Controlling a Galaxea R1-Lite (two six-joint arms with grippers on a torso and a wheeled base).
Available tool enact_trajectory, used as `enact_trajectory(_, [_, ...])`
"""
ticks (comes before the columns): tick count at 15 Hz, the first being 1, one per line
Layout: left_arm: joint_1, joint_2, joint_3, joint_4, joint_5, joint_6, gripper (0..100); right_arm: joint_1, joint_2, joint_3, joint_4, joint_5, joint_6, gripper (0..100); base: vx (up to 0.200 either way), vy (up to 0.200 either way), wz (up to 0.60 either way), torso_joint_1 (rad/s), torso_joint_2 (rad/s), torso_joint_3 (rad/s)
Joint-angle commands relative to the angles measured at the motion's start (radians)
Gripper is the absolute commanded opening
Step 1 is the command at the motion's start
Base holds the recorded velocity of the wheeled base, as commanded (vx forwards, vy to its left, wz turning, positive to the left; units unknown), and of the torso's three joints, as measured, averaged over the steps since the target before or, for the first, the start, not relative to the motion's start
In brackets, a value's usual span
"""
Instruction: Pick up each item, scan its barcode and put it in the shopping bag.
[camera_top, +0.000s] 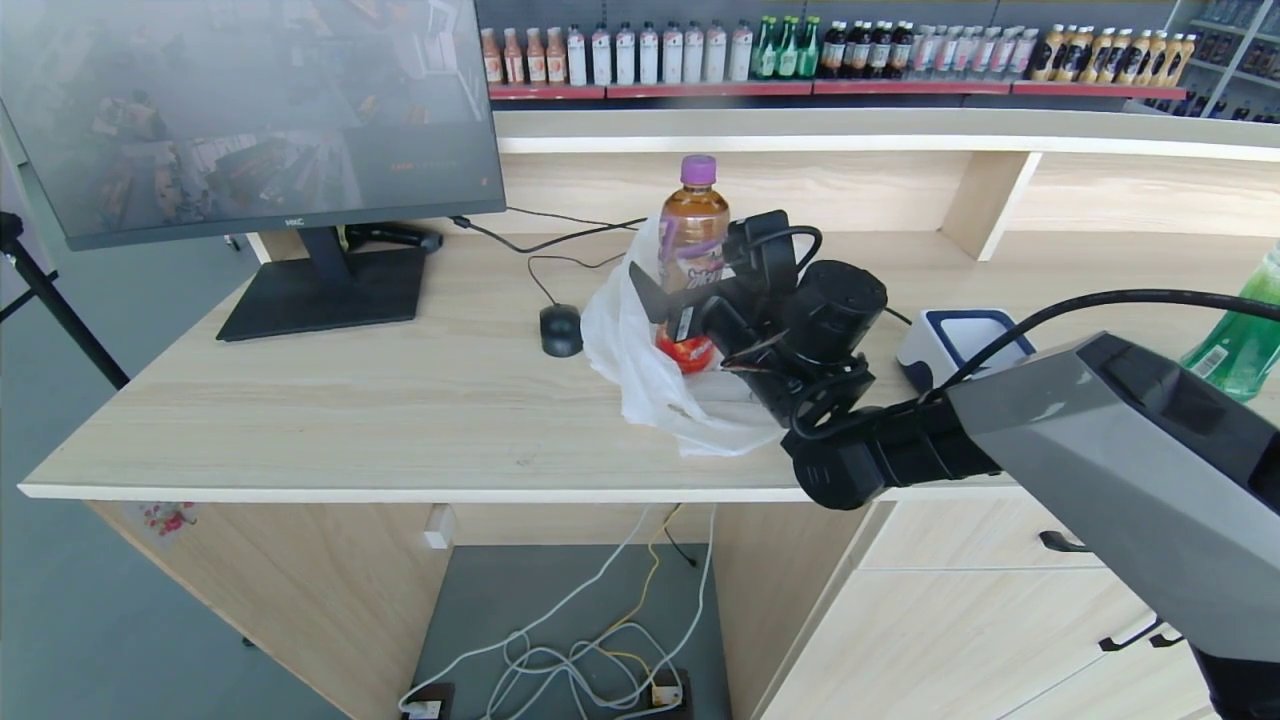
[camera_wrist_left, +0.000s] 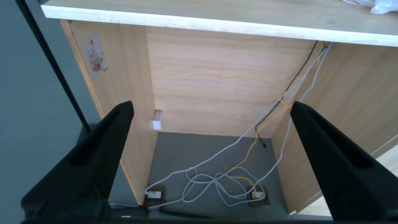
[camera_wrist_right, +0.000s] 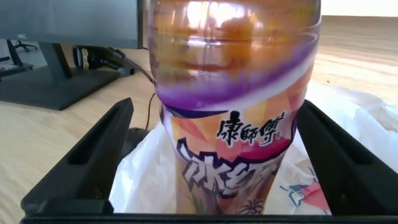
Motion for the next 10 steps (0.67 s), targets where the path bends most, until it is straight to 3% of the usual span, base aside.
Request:
enact_trajectory(1, [0.0,0.0,0.0,0.0,0.001,0.0,100,0.008,-0.047,0.061,-0.023,0.0,-0.004,100,0.0,0.0,0.0,0.0,0.0,0.0])
enact_trajectory(10, [0.0,0.0,0.0,0.0,0.0,-0.001,100,0.01,-0.258,0.456,-0.221,0.003,-0.008,100,0.0,0.0,0.0,0.0,0.0,0.0])
